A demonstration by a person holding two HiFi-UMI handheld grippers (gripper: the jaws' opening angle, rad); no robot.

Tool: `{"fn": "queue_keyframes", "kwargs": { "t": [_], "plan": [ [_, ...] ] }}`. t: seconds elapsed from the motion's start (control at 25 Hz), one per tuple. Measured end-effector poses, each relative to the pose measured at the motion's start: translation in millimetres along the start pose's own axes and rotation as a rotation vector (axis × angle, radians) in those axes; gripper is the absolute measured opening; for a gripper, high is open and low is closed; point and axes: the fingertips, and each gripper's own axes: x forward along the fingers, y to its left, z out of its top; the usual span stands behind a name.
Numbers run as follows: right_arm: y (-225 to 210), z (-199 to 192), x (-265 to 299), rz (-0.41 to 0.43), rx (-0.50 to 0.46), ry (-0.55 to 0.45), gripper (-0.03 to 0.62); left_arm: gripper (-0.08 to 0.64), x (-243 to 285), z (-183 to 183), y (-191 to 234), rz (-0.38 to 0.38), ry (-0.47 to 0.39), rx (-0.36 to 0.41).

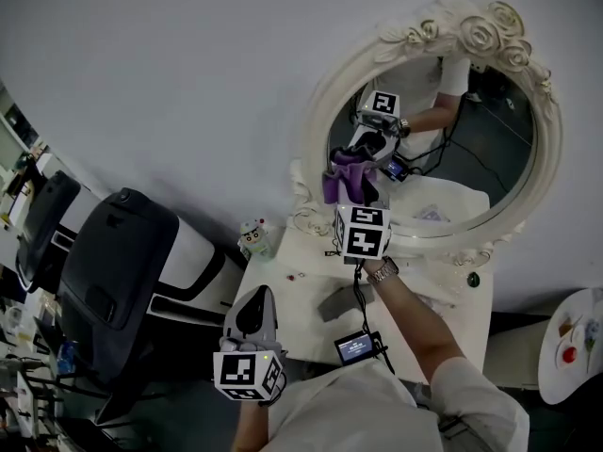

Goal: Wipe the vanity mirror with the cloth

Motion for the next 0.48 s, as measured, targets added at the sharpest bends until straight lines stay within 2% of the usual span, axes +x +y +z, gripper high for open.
{"fn": "queue_keyframes", "kwargs": {
  "t": [0.48],
  "plan": [
    [-99,-10,-50,-0.16,-0.019,0.006,0.163,0.003,40,-1,-71,-0.228,0.015,0.031]
  ]
}}
